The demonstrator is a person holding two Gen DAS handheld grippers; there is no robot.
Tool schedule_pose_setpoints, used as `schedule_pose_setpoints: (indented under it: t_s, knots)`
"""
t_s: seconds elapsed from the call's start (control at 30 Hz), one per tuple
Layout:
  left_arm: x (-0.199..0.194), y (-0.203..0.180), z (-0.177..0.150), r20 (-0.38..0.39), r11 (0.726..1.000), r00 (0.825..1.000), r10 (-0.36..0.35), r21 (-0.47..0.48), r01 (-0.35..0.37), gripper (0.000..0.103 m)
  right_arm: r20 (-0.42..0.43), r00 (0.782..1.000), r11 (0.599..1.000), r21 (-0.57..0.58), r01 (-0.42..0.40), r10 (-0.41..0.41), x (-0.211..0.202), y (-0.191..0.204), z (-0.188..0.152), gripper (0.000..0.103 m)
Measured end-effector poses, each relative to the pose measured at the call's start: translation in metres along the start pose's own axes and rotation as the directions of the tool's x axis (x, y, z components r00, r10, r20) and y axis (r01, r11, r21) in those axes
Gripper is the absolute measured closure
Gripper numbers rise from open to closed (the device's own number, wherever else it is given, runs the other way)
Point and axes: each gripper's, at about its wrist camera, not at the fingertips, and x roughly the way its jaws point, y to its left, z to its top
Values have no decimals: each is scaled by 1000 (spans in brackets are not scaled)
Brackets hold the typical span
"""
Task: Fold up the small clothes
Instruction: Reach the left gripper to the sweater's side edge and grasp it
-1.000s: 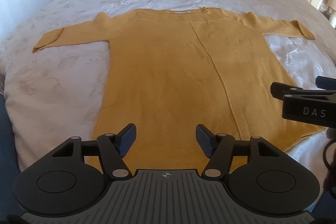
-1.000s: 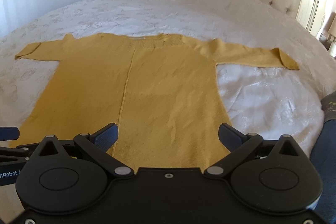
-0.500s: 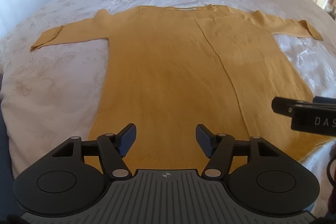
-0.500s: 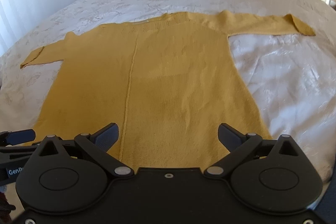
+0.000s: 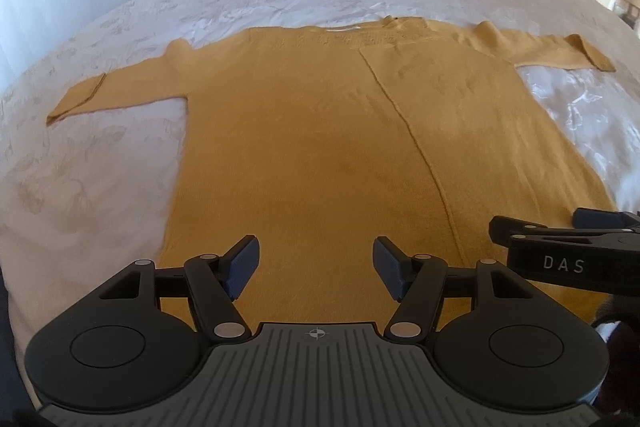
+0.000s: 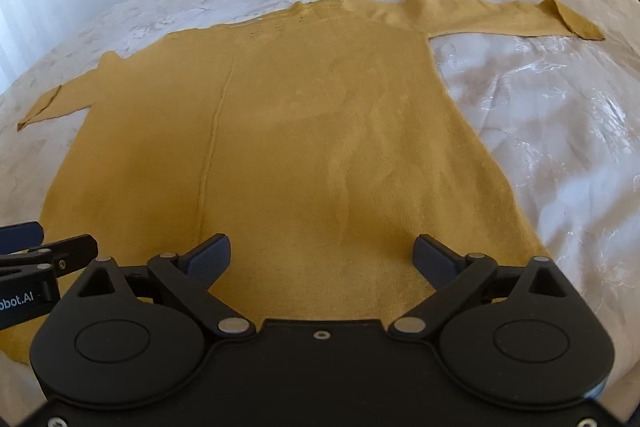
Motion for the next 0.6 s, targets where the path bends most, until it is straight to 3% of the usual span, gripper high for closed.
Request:
schedule_pose_setpoints:
  t_s: [0.13,0.3,0.6]
  knots:
    - [0,0,3,22,1000,1000,10,13,-10,41,39,999,1000,5,3,-3,-10,-4,2,5]
    - [4,19,19,79,997,994,75,7,-75,41,97,995,1000,-17,13,-11,-22,-5,9,5]
    - [38,97,57,177,963,948,264,-1,-268,41,107,993,997,-58,-47,53,-22,4,31,23]
